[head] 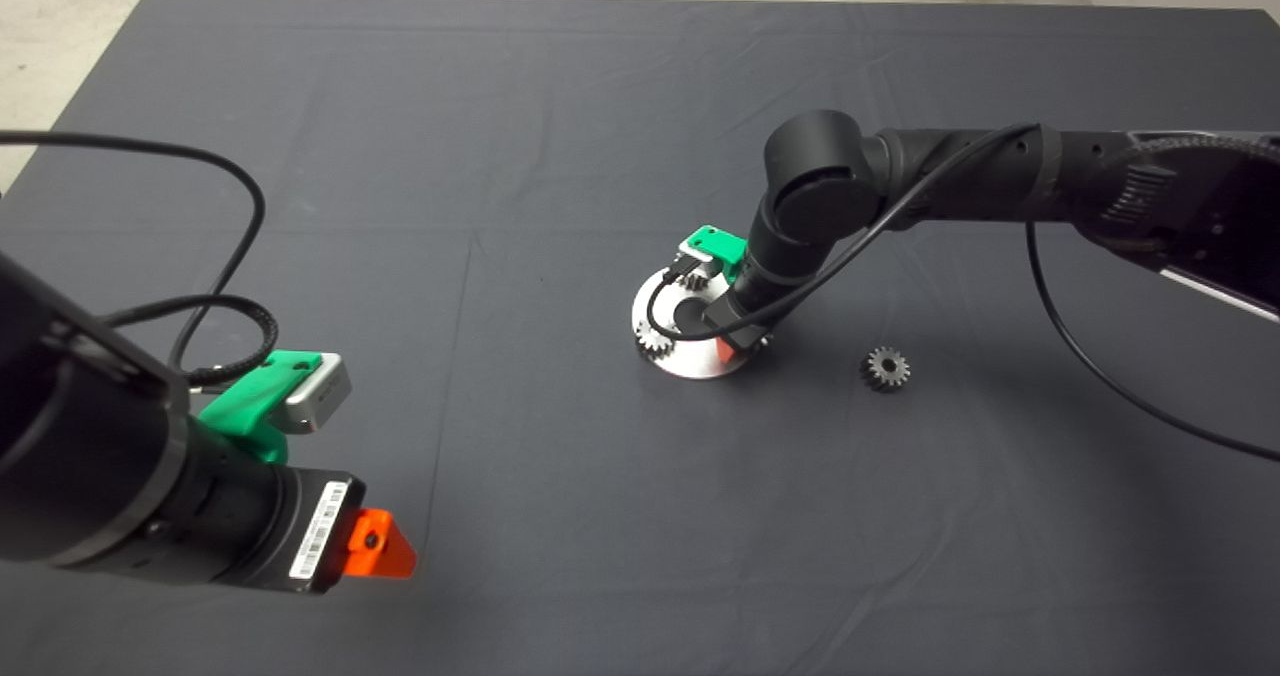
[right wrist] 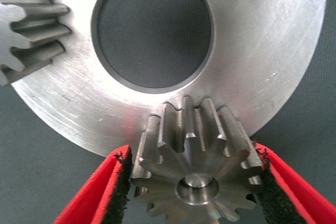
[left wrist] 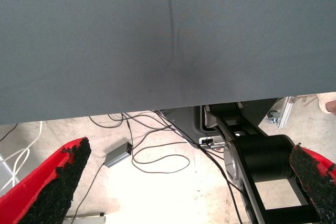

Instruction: Remove an incorrectly installed larger gear and replace it with the correct smaller gear

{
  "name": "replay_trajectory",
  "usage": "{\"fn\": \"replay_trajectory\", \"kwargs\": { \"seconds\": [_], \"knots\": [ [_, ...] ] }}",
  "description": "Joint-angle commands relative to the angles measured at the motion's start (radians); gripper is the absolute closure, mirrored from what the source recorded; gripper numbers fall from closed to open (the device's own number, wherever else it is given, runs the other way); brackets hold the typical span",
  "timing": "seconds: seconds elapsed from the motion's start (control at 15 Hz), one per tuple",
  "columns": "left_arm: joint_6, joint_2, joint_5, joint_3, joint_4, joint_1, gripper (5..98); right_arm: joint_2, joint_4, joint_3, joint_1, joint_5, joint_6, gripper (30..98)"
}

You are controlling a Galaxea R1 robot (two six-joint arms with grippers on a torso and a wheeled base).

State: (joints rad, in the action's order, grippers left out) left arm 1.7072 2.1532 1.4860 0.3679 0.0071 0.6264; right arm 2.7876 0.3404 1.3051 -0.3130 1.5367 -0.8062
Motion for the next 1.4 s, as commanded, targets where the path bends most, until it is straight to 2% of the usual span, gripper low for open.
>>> {"fn": "replay_trajectory", "kwargs": {
  "seconds": [0.0,0.13,0.2,0.4,0.47,0.67,0.87,0.93,1.07,1.33],
  "knots": [
    [0.003,-0.008,0.007,-0.015,-0.014,0.012,5.8,0.002,-0.006,-0.009,-0.018,0.109,-0.005,72.2],
    [0.003,-0.008,0.007,-0.015,-0.015,0.012,5.8,0.007,-0.004,-0.011,-0.018,0.109,-0.005,72.3],
    [0.003,-0.008,0.007,-0.015,-0.014,0.011,5.8,0.003,-0.004,-0.011,-0.018,0.108,-0.005,75.9],
    [0.003,-0.006,0.010,-0.015,-0.014,0.011,5.8,0.002,-0.003,-0.012,-0.018,0.109,-0.005,76.1],
    [0.003,-0.006,0.018,-0.015,-0.015,0.012,5.8,0.001,-0.003,-0.011,-0.018,0.109,-0.005,76.4],
    [0.003,-0.006,0.017,-0.015,-0.015,0.012,5.8,0.001,-0.003,-0.012,-0.018,0.109,-0.007,77.5],
    [0.003,-0.006,0.017,-0.015,-0.014,0.012,5.8,0.004,-0.002,-0.021,-0.021,0.109,-0.031,77.7],
    [0.003,-0.006,0.017,-0.015,-0.015,0.011,5.8,-0.002,-0.003,-0.057,-0.023,0.108,-0.036,78.3],
    [0.003,-0.006,0.017,-0.015,-0.015,0.012,5.8,-0.007,-0.003,-0.078,-0.026,0.111,-0.074,78.4],
    [0.003,-0.003,0.017,-0.015,-0.015,0.011,5.8,-0.006,-0.004,-0.094,-0.026,0.109,-0.076,79.1]
  ]
}}
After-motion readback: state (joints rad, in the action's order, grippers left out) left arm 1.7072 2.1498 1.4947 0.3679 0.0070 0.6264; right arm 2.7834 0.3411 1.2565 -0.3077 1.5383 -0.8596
